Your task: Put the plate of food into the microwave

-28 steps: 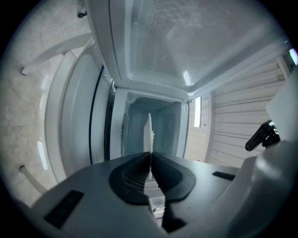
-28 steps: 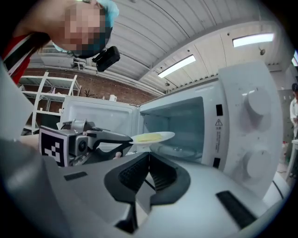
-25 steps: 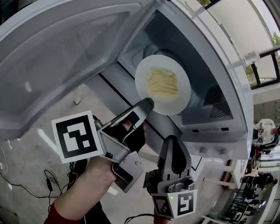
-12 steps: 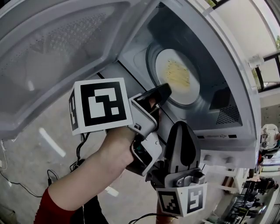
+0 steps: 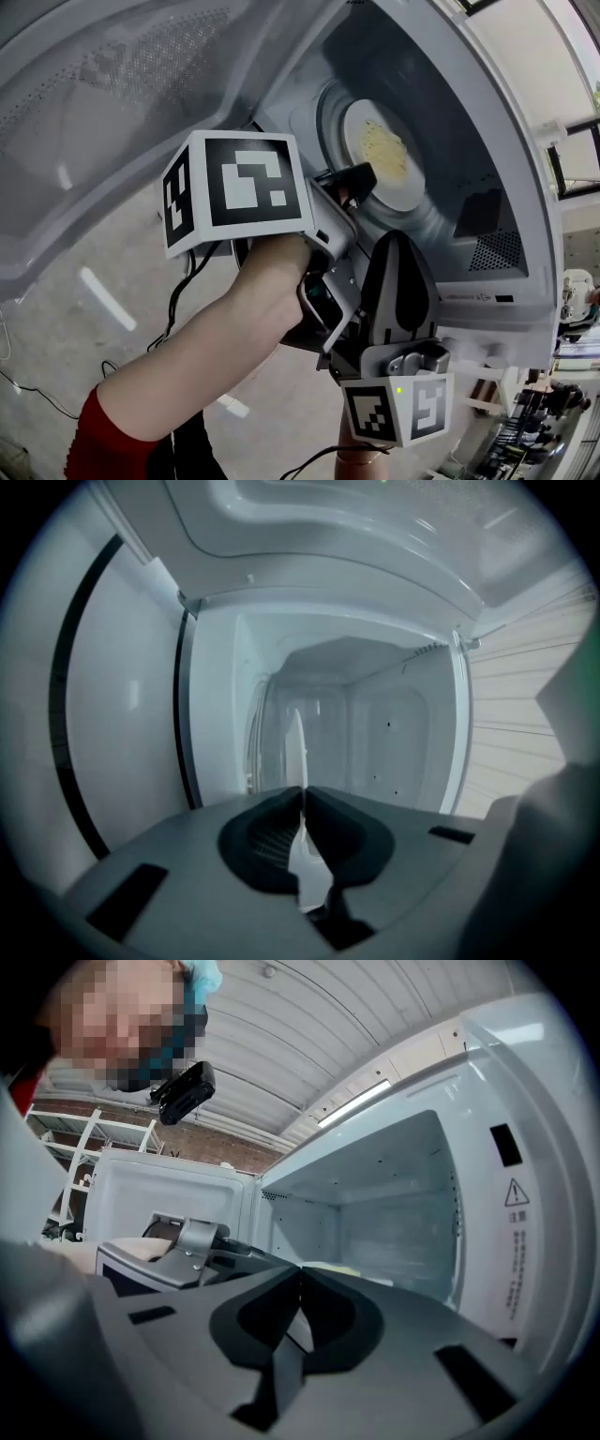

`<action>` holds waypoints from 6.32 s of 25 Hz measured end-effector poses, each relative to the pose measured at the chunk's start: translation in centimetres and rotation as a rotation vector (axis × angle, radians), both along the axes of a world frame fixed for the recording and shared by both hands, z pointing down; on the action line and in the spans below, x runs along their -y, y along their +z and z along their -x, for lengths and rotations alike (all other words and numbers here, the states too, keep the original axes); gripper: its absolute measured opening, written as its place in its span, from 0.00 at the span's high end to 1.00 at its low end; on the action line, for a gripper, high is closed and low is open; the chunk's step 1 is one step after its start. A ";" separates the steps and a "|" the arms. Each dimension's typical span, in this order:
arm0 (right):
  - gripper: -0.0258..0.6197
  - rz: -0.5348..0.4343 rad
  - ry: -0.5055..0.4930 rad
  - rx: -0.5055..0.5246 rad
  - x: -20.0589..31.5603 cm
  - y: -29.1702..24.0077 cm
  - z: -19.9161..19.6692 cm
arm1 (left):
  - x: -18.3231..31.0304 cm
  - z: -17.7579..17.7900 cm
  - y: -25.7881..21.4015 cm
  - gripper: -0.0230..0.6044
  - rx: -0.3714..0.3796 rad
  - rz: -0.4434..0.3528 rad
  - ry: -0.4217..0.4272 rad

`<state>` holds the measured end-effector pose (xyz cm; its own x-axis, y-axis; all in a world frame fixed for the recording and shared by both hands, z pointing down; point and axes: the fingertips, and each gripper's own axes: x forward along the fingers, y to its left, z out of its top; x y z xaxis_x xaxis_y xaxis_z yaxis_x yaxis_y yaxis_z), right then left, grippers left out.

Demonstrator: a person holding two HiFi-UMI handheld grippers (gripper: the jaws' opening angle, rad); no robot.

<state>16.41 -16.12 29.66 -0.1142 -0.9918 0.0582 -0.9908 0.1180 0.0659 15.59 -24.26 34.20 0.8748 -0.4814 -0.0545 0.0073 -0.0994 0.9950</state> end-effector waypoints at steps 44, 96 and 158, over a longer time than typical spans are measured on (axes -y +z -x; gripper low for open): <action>0.94 0.279 0.033 0.118 4.6 1.9 -2.6 | 3.3 -0.1 -0.5 0.84 0.765 -0.442 0.169; 0.94 0.259 0.035 0.099 5.1 1.7 -3.3 | 4.7 0.4 -0.6 0.67 1.065 -0.699 0.177; 0.94 0.000 0.281 0.207 -26.2 -7.9 -0.1 | -24.7 12.5 -14.3 0.95 0.743 -1.232 0.024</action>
<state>16.50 10.11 21.79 0.1544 -0.9860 0.0623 -0.9769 -0.1618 -0.1397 3.06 0.45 19.87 0.8920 -0.4496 0.0462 -0.4516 -0.8907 0.0516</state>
